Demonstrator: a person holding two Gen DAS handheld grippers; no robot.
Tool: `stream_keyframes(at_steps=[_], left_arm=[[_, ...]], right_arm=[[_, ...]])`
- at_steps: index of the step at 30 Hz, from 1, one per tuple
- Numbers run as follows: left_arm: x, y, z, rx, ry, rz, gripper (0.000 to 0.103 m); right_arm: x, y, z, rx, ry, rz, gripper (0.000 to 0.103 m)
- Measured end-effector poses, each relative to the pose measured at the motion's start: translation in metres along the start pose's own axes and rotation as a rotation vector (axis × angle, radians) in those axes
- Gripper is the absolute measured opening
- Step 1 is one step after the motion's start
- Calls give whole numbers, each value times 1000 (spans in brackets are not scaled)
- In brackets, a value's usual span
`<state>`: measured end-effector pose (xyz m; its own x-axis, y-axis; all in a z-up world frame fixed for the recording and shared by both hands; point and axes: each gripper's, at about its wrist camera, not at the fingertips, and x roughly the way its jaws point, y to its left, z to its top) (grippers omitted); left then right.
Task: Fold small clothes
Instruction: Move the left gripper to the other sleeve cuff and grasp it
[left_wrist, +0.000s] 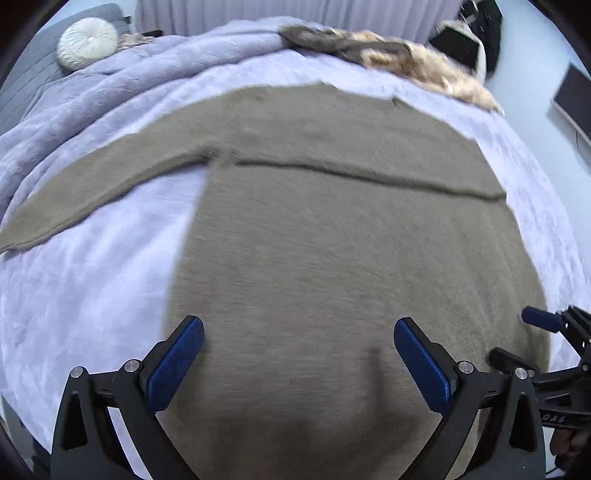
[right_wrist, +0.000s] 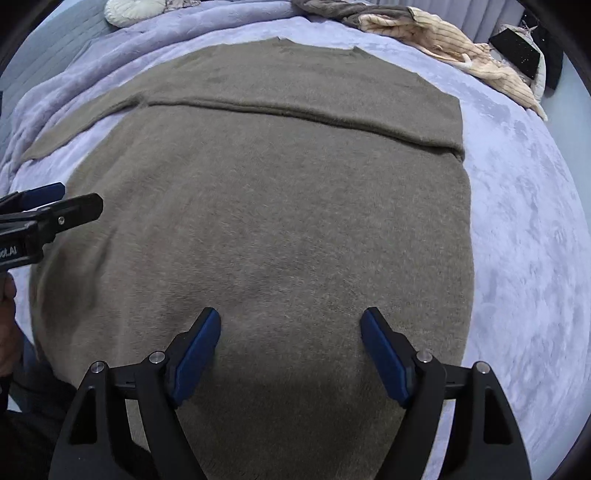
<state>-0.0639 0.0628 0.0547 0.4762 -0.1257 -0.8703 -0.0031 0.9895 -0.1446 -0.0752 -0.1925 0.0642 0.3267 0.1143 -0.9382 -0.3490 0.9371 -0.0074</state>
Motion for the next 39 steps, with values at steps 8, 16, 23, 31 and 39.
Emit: stream_keyframes(at_steps=[8, 16, 23, 31, 39], left_arm=[[-13, 161, 32, -450, -61, 89, 103], [-10, 287, 23, -715, -156, 166, 103], [25, 367, 15, -877, -196, 42, 103], [56, 371, 63, -852, -246, -26, 81], [30, 391, 41, -879, -326, -45, 9]], right_arm=[[-24, 33, 52, 2, -142, -14, 82], [-17, 96, 77, -125, -148, 8, 82], [-2, 119, 77, -155, -112, 5, 82], [15, 135, 85, -187, -57, -24, 82], [26, 152, 122, -214, -75, -21, 82]])
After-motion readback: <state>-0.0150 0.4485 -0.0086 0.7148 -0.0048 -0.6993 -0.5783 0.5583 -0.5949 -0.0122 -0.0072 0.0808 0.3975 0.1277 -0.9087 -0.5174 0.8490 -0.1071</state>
